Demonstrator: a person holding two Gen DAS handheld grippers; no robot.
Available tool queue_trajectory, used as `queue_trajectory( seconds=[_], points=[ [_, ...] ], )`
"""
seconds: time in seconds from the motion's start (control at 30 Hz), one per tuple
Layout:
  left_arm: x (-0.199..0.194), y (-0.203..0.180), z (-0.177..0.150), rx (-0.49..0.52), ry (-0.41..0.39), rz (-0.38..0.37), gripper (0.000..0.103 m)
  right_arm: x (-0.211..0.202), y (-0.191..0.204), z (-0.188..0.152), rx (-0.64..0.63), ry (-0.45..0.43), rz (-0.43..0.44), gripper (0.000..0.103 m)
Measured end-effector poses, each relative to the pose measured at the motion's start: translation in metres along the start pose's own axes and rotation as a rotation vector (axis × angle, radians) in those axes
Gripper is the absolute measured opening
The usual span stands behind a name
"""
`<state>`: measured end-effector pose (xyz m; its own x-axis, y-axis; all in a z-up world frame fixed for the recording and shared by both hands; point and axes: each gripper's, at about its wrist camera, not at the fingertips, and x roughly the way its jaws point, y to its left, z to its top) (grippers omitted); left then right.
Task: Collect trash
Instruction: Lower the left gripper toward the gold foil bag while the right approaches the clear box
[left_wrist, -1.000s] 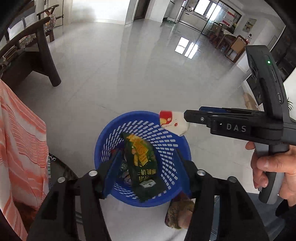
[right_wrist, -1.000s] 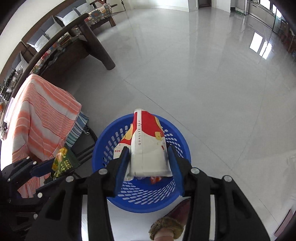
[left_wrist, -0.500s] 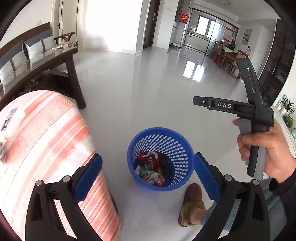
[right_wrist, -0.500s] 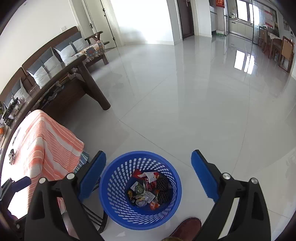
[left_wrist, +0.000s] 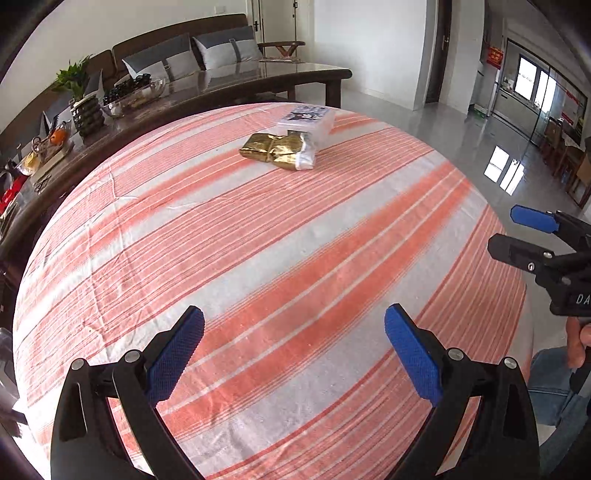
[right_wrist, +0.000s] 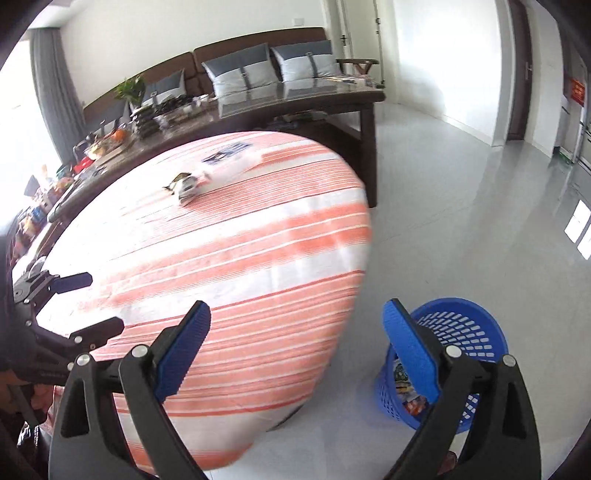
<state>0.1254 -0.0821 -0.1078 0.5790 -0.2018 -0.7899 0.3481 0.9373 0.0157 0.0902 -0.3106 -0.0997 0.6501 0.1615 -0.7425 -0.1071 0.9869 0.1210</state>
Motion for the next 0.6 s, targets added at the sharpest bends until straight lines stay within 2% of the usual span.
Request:
queue_trajectory(
  seconds=[0.17,0.23,0.37,0.47,0.6],
  points=[
    [-0.001,0.033,0.01,-0.035,-0.02,-0.003,0.097,0.054,0.059,0.011,-0.112,0.121,0.049,0.092],
    [0.003,0.033,0.024,-0.029,-0.03,-0.012,0.097,0.062,0.075,0.012,-0.177,0.111,0.008,0.095],
    [0.022,0.026,0.068,-0.031,-0.044,-0.061,0.097,0.066,0.078,0.016,-0.173,0.123,0.022,0.098],
    [0.044,0.019,0.109,-0.08,-0.053,-0.096,0.097,0.065,0.077,0.014,-0.174,0.118,0.016,0.098],
    [0.088,0.012,0.152,-0.192,-0.004,-0.045,0.097,0.065,0.08,0.013,-0.174,0.116,0.014,0.098]
  ],
)
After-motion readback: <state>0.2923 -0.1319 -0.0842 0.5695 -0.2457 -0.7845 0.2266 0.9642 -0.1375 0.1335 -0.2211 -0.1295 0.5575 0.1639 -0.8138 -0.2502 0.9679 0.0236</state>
